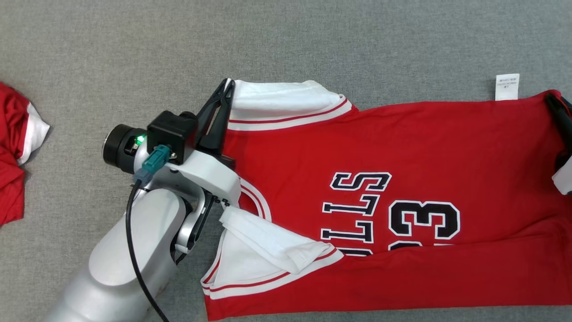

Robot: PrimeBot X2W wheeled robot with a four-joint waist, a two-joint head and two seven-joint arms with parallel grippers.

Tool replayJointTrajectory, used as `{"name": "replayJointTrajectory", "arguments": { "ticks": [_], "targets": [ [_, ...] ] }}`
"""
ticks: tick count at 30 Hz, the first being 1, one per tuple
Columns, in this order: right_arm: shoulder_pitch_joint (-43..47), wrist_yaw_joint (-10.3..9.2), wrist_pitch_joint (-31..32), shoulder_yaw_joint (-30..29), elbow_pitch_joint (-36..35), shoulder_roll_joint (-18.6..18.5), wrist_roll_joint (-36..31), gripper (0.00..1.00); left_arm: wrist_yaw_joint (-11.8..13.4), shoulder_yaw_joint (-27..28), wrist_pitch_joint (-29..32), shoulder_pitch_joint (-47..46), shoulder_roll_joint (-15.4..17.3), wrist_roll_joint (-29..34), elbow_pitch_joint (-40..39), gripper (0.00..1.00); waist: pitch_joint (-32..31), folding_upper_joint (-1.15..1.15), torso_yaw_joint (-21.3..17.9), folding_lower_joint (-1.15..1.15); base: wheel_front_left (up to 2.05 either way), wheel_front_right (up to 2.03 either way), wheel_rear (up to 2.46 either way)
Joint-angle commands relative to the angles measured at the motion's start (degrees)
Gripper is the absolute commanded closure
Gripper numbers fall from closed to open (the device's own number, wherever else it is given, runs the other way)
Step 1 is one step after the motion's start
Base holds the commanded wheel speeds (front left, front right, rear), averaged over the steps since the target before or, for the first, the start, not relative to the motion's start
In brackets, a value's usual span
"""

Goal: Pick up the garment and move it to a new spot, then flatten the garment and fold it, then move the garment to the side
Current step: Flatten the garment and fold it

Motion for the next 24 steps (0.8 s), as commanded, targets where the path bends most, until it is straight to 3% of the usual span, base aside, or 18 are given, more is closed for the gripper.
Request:
{"name": "replayJointTrajectory", "arguments": {
  "ticks": [1, 7, 16, 24],
  "targets": [
    [-0.32, -0.03, -1.75, 0.39, 0.27, -0.44, -0.3, 1.0, 0.04, 0.56, -0.53, 0.6, 0.53, -0.48, 0.15, 1.0, -0.49, 0.0, -0.1, 0.0, 0.0, 0.0, 0.0],
    [0.71, -0.03, -4.98, 0.1, 1.37, 0.49, -2.89, 1.0, 0.11, 1.36, -0.71, 1.78, 1.34, -1.71, -0.27, 1.0, -2.51, 0.0, -0.54, 0.0, 0.0, 0.0, 0.0],
    [9.19, -0.03, -4.95, -13.64, -4.55, 3.86, -12.84, 1.0, -0.17, 2.63, -0.11, 5.84, 2.73, -4.96, -3.14, 1.0, -5.51, 0.0, -1.13, 0.0, 0.0, 0.0, 0.0],
    [16.11, -0.03, -4.87, -16.43, -6.22, 4.33, -17.92, 1.0, 0.45, 3.48, 0.37, 9.2, 5.16, -6.57, -6.38, 1.0, -7.15, 0.0, -1.44, 0.0, 0.0, 0.0, 0.0]
  ]
}}
